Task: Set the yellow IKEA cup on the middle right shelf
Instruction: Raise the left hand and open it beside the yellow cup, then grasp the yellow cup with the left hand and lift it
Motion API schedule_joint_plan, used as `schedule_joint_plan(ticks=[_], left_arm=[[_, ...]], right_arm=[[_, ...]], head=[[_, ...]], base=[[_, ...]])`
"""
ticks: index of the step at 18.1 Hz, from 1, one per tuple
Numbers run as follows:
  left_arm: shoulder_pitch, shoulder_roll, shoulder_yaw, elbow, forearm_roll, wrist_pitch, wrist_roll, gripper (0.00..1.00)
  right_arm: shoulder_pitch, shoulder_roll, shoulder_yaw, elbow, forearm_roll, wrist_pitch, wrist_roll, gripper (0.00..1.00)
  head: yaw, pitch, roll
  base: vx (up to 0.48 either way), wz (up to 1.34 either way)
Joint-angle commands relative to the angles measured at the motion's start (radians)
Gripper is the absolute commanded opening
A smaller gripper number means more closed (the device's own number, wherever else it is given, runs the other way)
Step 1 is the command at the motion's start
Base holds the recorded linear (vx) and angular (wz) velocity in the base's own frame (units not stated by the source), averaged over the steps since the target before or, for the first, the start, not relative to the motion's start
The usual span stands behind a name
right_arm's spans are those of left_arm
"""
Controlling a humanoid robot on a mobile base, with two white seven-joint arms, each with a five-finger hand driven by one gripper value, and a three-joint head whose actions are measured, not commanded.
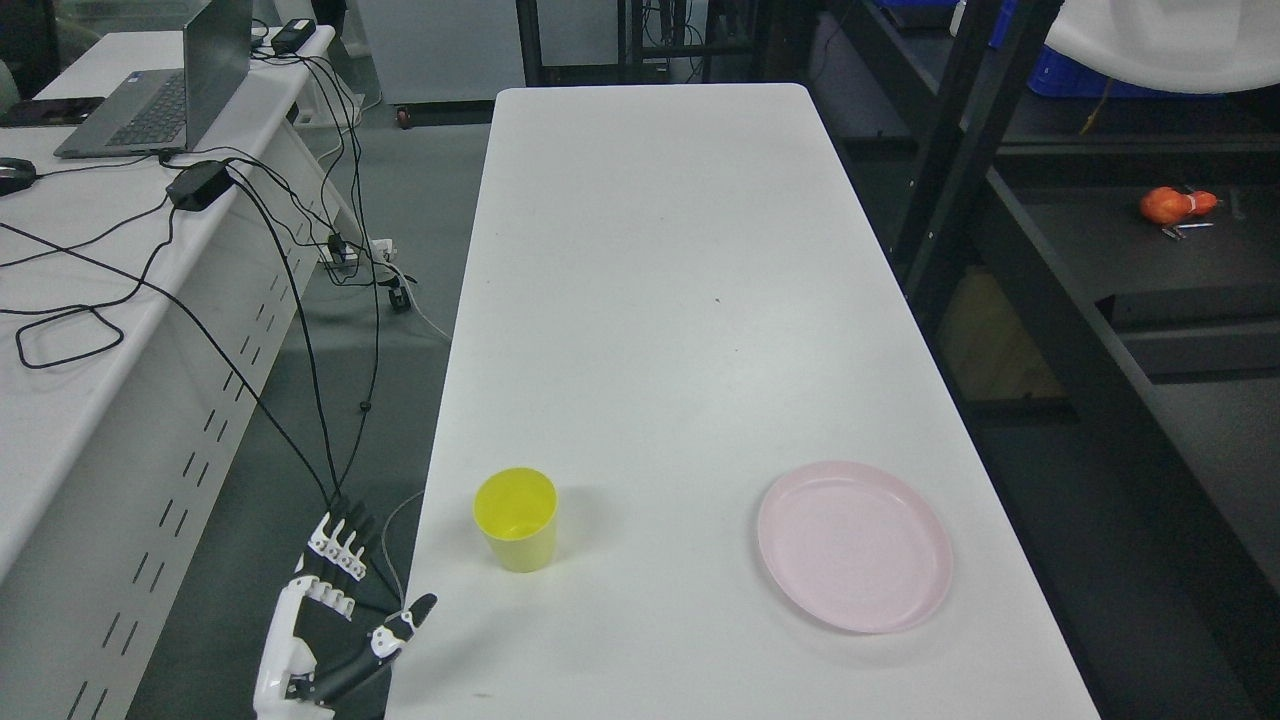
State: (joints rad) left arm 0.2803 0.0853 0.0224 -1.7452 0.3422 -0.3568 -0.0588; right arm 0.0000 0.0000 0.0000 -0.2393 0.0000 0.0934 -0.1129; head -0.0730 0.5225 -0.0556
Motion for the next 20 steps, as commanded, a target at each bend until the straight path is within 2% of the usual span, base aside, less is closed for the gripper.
schedule_joint_plan(ticks=[1,7,10,12,17,20], left_arm=[[0.019,0.014,-0.048,0.003,0.058,-0.016,0.0,0.99],[-0.062,-0.009,-0.022,0.098,0.078,-0.005,-0.003,0.99],[-0.15,-0.006,-0.03,0.142,0.179,0.033,-0.001,0.95],[-0.191,-0.009,-0.033,0.144,0.19,0.059,-0.003,0.96],[-0.262,0.002,-0.116,0.145,0.184,0.067,-0.006,0.96],[-0.28,-0.004,-0.182,0.145,0.106,0.14,-0.041,0.96]], right_arm=[[0.014,-0.017,0.017,0.0,-0.025,0.0,-0.004,0.99],[0.014,-0.017,0.017,0.0,-0.025,0.0,-0.004,0.99],[0.014,-0.017,0.017,0.0,-0.025,0.0,-0.004,0.99],[0.014,-0.017,0.017,0.0,-0.025,0.0,-0.004,0.99],[0.014,-0.017,0.017,0.0,-0.025,0.0,-0.004,0.99],[0.014,-0.017,0.018,0.0,-0.025,0.0,-0.004,0.99]], head=[[0.0,0.0,0.0],[0.0,0.0,0.0],[0.0,0.0,0.0],[0.0,0.0,0.0],[0.0,0.0,0.0],[0.0,0.0,0.0]], base=[[0.0,0.0],[0.0,0.0],[0.0,0.0],[0.0,0.0],[0.0,0.0],[0.0,0.0]])
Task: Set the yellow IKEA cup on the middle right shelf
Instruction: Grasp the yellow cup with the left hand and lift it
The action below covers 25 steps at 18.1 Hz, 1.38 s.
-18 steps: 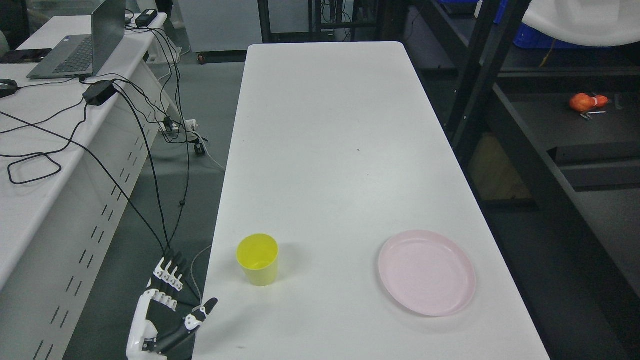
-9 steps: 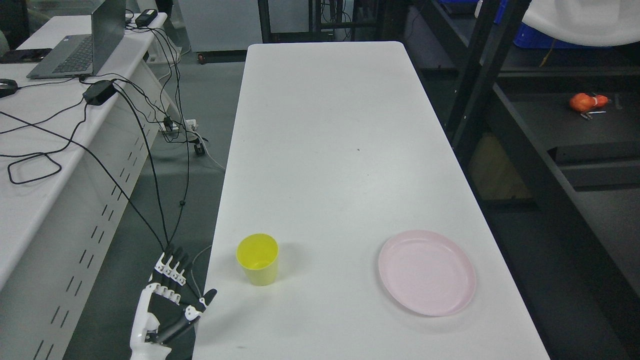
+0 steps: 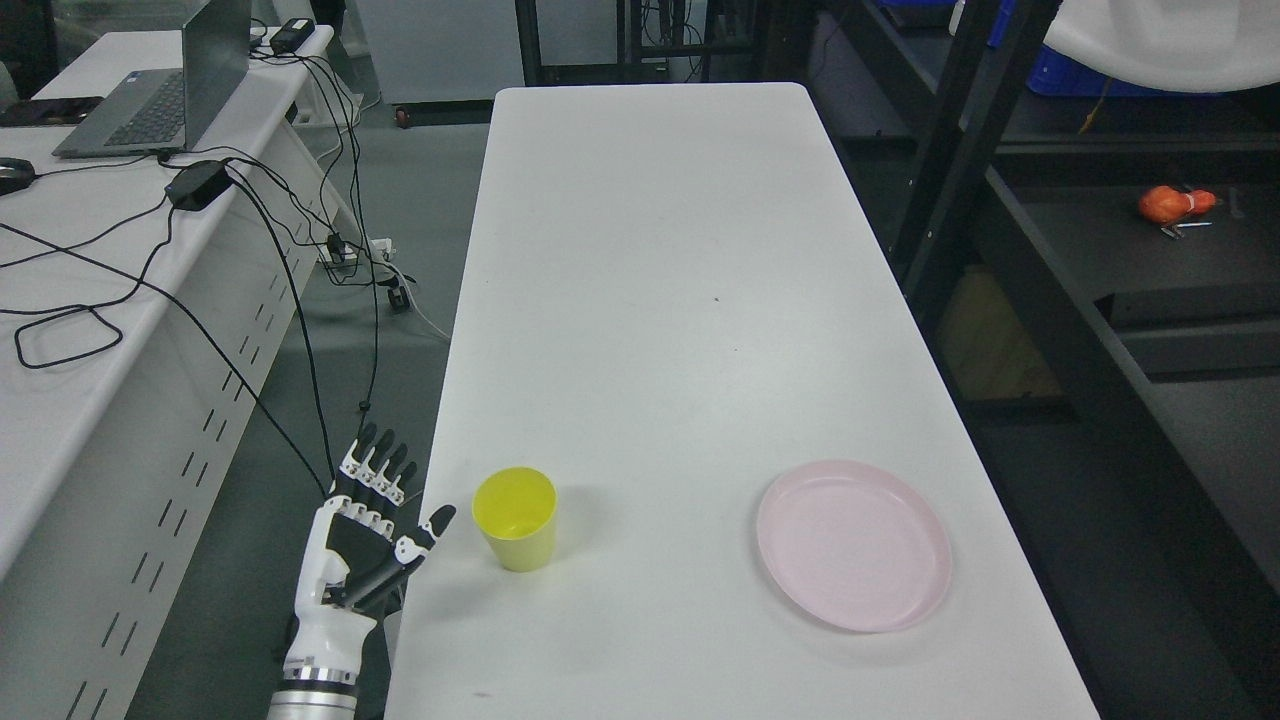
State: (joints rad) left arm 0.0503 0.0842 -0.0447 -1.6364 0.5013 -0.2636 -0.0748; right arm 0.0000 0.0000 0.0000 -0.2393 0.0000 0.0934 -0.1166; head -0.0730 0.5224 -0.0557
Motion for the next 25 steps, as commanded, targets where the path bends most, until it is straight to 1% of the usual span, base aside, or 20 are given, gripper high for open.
schedule_joint_plan(ticks=[1,3,7,11,15,17,19,20,22,23,25], left_arm=[[-0.061,-0.006,-0.118,0.036,-0.085,0.062,-0.028,0.96],[-0.069,-0.021,-0.145,0.036,-0.147,0.089,-0.028,0.96],[-0.069,-0.021,-0.193,0.036,-0.197,0.09,-0.037,0.96],[-0.063,-0.02,-0.202,0.047,-0.25,0.098,-0.092,0.96],[-0.078,-0.02,-0.196,0.15,-0.285,0.11,-0.095,0.96],[-0.099,-0.014,-0.19,0.194,-0.285,0.118,-0.095,0.94],[-0.118,-0.014,-0.184,0.23,-0.285,0.118,-0.095,0.87],[-0.125,-0.012,-0.176,0.245,-0.283,0.118,-0.095,0.81],[-0.127,-0.02,-0.138,0.257,-0.282,0.118,-0.097,0.61],[-0.127,-0.026,-0.114,0.262,-0.277,0.115,-0.097,0.48],[-0.125,-0.067,-0.061,0.262,-0.265,0.098,-0.097,0.24]], right_arm=[[0.014,-0.017,0.017,0.0,-0.025,0.0,0.0,0.99],[0.014,-0.017,0.017,0.0,-0.025,0.0,0.0,0.99],[0.014,-0.017,0.017,0.0,-0.025,0.0,0.0,0.99],[0.014,-0.017,0.017,0.0,-0.025,0.0,0.0,0.99],[0.014,-0.017,0.017,0.0,-0.025,0.0,0.0,0.99],[0.014,-0.017,0.017,0.0,-0.025,0.0,0.0,0.99],[0.014,-0.017,0.017,0.0,-0.025,0.0,0.0,0.99],[0.014,-0.017,0.018,0.0,-0.025,0.0,0.0,0.99],[0.014,-0.017,0.017,0.0,-0.025,0.0,0.0,0.99],[0.014,-0.017,0.017,0.0,-0.025,0.0,0.0,0.99],[0.014,-0.017,0.017,0.0,-0.025,0.0,0.0,0.99]], head=[[0.0,0.0,0.0],[0.0,0.0,0.0],[0.0,0.0,0.0],[0.0,0.0,0.0],[0.0,0.0,0.0],[0.0,0.0,0.0],[0.0,0.0,0.0],[0.0,0.0,0.0],[0.0,0.0,0.0],[0.0,0.0,0.0],[0.0,0.0,0.0]], base=[[0.0,0.0],[0.0,0.0],[0.0,0.0],[0.0,0.0],[0.0,0.0],[0.0,0.0],[0.0,0.0],[0.0,0.0],[0.0,0.0],[0.0,0.0],[0.0,0.0]])
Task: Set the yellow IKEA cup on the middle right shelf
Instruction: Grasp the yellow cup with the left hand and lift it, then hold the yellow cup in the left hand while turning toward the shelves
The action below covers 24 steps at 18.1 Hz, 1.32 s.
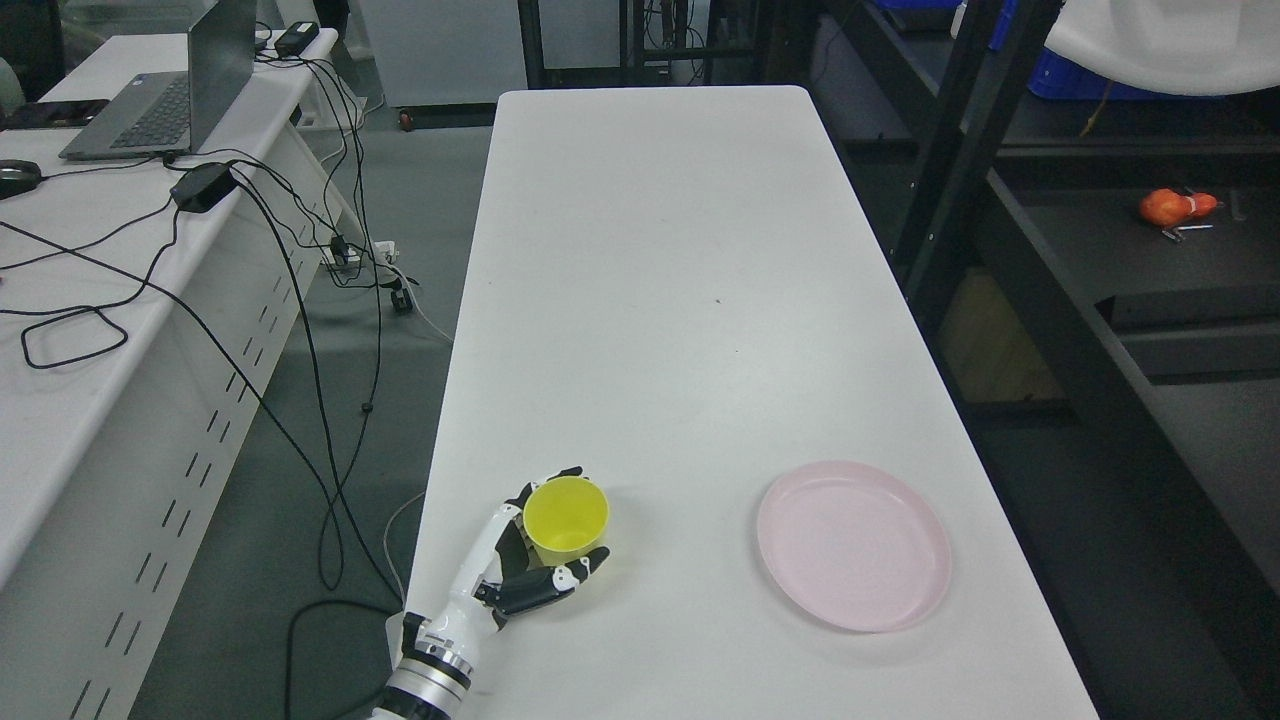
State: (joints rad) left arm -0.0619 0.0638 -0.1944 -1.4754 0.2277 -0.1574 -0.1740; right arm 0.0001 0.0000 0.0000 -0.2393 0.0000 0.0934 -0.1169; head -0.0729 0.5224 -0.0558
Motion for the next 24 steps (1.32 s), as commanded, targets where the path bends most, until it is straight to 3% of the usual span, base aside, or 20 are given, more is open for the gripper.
schedule_joint_plan(ticks=[1,2,10,15,24], left_arm=[[-0.012,-0.046,0.13,0.095,0.024,-0.042,0.002,0.08],[-0.01,-0.046,0.144,0.087,0.031,-0.068,0.004,0.0],[0.085,-0.046,0.187,-0.29,0.153,-0.093,0.002,0.0],[0.086,-0.046,0.196,-0.299,0.154,-0.232,-0.041,0.0],[0.097,-0.046,0.196,-0.295,0.154,-0.237,-0.039,0.0]], right_arm=[[0.014,-0.017,0.017,0.0,-0.025,0.0,0.0,0.99],[0.014,-0.017,0.017,0.0,-0.025,0.0,0.0,0.99],[0.014,-0.017,0.017,0.0,-0.025,0.0,0.0,0.99],[0.014,-0.017,0.017,0.0,-0.025,0.0,0.0,0.99],[0.014,-0.017,0.017,0.0,-0.025,0.0,0.0,0.99]], head=[[0.0,0.0,0.0],[0.0,0.0,0.0],[0.0,0.0,0.0],[0.0,0.0,0.0],[0.0,0.0,0.0]], base=[[-0.005,-0.01],[-0.005,-0.01],[-0.017,0.02],[-0.081,0.01],[-0.101,0.05]])
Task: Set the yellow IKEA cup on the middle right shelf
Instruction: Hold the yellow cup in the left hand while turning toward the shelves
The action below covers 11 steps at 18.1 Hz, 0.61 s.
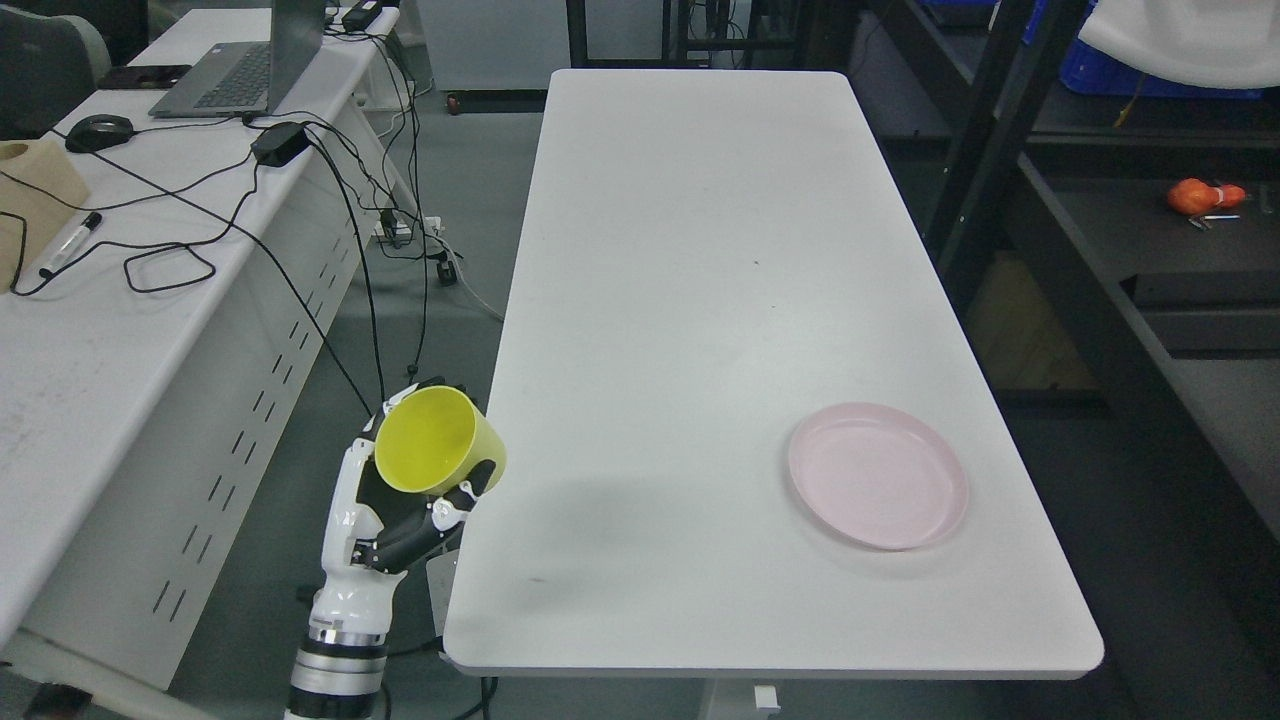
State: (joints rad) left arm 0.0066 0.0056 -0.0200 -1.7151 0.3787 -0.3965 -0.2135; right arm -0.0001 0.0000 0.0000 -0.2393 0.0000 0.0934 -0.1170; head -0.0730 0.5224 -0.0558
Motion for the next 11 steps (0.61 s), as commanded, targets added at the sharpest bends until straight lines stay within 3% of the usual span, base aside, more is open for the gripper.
schedule_joint_plan(ticks=[1,11], left_arm=[[0.029,0.012,0.022,-0.055,0.003,0.002,0.0,0.0],[0.038,0.012,0.008,-0.054,0.003,0.005,0.0,0.0]], right_arm=[[0.014,-0.017,0.017,0.0,-0.025,0.0,0.0,0.99],[0.014,-0.017,0.017,0.0,-0.025,0.0,0.0,0.99]], head=[[0.0,0.0,0.0],[0.0,0.0,0.0]], base=[[-0.151,0.27],[-0.207,0.17]])
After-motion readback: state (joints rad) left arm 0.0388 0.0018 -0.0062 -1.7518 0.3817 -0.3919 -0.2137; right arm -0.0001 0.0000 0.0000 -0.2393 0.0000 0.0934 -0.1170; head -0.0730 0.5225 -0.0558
